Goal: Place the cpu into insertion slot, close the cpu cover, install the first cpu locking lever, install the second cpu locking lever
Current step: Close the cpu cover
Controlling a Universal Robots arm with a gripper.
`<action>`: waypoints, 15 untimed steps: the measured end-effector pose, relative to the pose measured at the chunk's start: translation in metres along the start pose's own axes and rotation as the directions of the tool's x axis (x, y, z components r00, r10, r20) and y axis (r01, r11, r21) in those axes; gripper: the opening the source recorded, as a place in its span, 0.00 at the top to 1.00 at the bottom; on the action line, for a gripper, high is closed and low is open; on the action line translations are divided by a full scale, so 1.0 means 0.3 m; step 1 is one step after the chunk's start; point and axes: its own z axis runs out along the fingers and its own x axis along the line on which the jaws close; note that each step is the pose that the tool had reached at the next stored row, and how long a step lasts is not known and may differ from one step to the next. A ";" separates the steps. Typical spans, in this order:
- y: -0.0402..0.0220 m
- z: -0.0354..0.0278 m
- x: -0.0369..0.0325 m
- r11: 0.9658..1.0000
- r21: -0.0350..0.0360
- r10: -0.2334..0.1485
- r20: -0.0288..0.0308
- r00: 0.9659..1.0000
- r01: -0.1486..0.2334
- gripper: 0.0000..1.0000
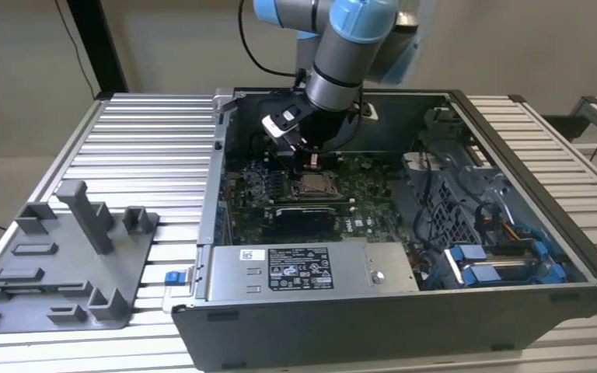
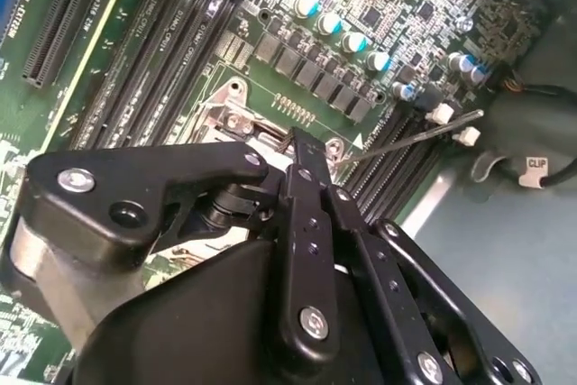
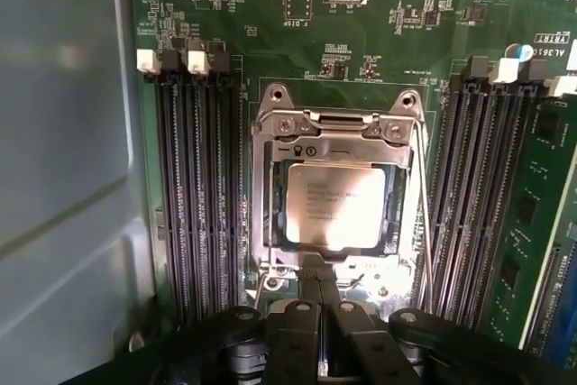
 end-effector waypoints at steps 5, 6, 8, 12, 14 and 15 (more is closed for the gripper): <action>0.002 0.020 -0.002 1.000 0.001 0.001 0.001 1.000 -0.001 1.00; 0.002 0.018 -0.001 1.000 0.000 0.000 0.000 1.000 0.000 1.00; -0.003 -0.003 0.001 1.000 0.000 0.000 -0.001 1.000 0.000 1.00; -0.017 -0.062 0.005 1.000 0.000 0.000 0.000 1.000 0.000 1.00; -0.023 -0.080 0.006 1.000 0.000 0.000 -0.001 1.000 0.000 1.00; -0.026 -0.088 0.007 1.000 0.000 0.000 -0.001 1.000 0.000 1.00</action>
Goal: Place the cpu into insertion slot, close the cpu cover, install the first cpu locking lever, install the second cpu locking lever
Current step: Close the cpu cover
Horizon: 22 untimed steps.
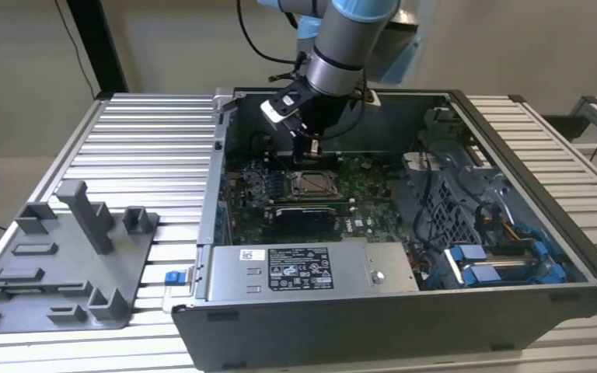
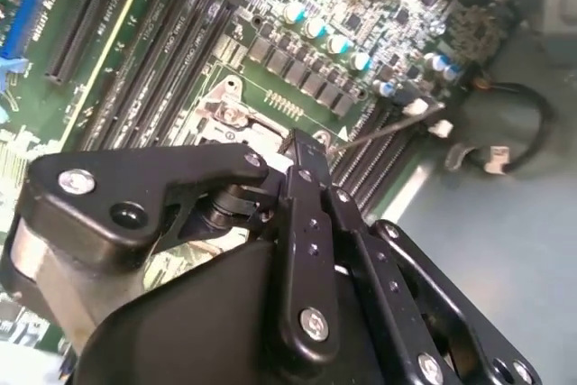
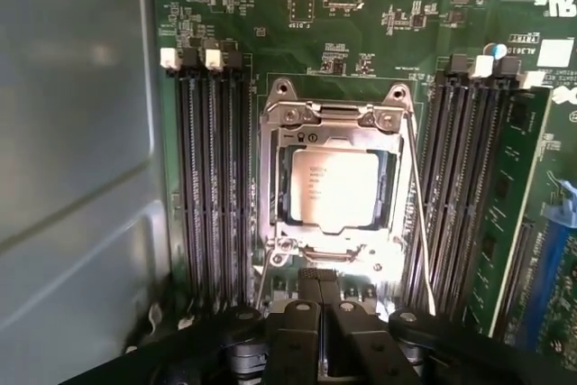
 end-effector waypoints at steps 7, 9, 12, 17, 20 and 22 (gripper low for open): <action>-0.032 -0.017 0.000 1.000 -0.001 0.000 0.000 1.000 0.000 1.00; -0.044 -0.018 -0.001 1.000 -0.002 0.000 0.000 1.000 0.000 1.00; -0.062 -0.017 -0.005 1.000 -0.002 0.000 0.000 1.000 0.000 1.00; -0.105 -0.008 -0.011 1.000 -0.004 0.000 0.000 1.000 0.000 1.00; -0.140 0.001 -0.012 1.000 -0.007 0.000 0.000 1.000 0.000 1.00; -0.165 0.007 -0.012 1.000 -0.008 -0.001 -0.001 1.000 0.001 1.00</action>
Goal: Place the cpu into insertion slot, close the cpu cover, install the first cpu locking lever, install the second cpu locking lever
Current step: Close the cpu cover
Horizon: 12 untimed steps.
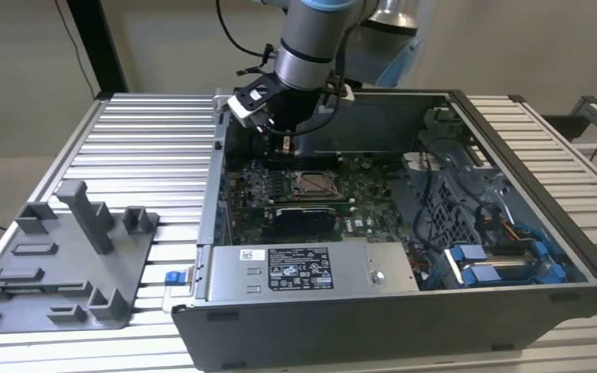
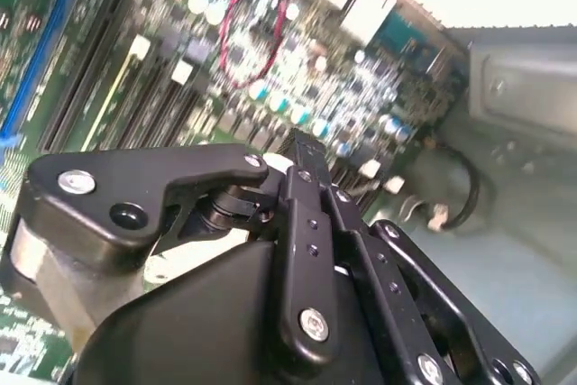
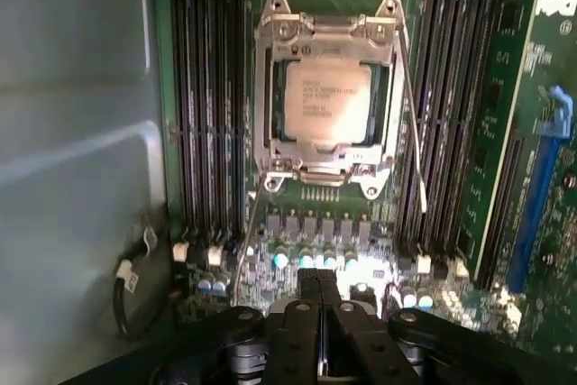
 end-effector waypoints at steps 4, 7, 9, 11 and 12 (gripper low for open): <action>-0.055 0.012 0.001 1.000 -0.003 -0.002 -0.008 1.000 0.002 1.00; -0.079 0.018 0.002 1.000 -0.009 -0.009 -0.035 0.999 0.008 1.00; -0.086 0.020 0.002 1.000 -0.016 -0.015 -0.062 0.998 0.014 1.00; -0.093 0.022 0.002 0.999 -0.026 -0.022 -0.084 0.996 0.020 1.00; -0.094 0.023 0.002 0.999 -0.030 -0.026 -0.097 0.995 0.023 1.00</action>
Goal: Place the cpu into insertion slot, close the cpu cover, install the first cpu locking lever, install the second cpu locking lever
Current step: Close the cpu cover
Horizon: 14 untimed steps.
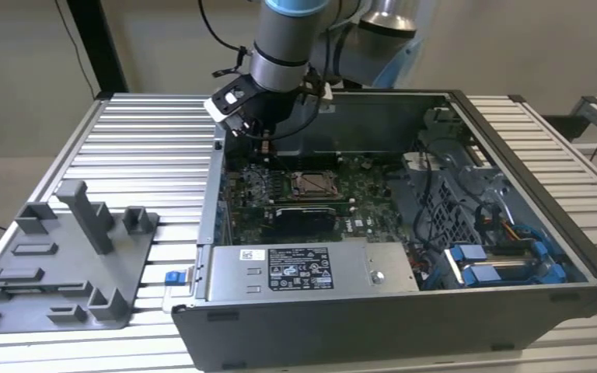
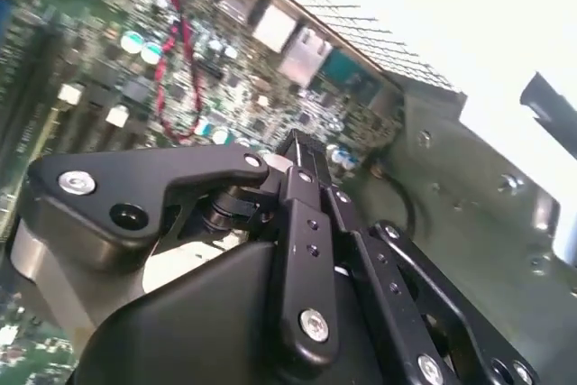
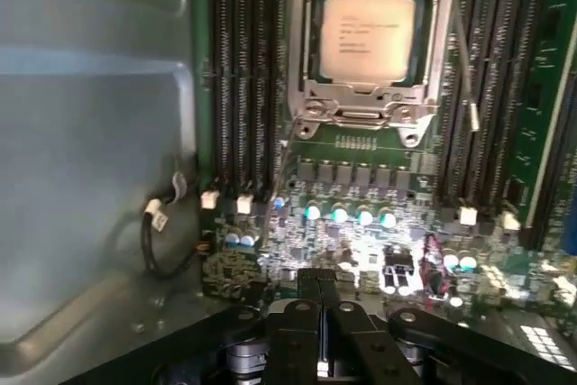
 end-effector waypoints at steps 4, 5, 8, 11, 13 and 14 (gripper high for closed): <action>0.000 0.001 0.000 1.000 -0.010 -0.011 -0.047 0.999 0.011 1.00; 0.000 0.001 0.000 1.000 -0.011 -0.011 -0.047 0.999 0.011 1.00; 0.002 0.001 0.000 1.000 -0.010 -0.011 -0.047 0.999 0.011 1.00; 0.010 -0.002 0.000 1.000 -0.010 -0.011 -0.047 0.999 0.011 1.00; 0.011 -0.003 0.000 1.000 -0.010 -0.012 -0.048 0.999 0.011 1.00; 0.012 -0.003 0.000 1.000 -0.010 -0.013 -0.049 0.999 0.012 1.00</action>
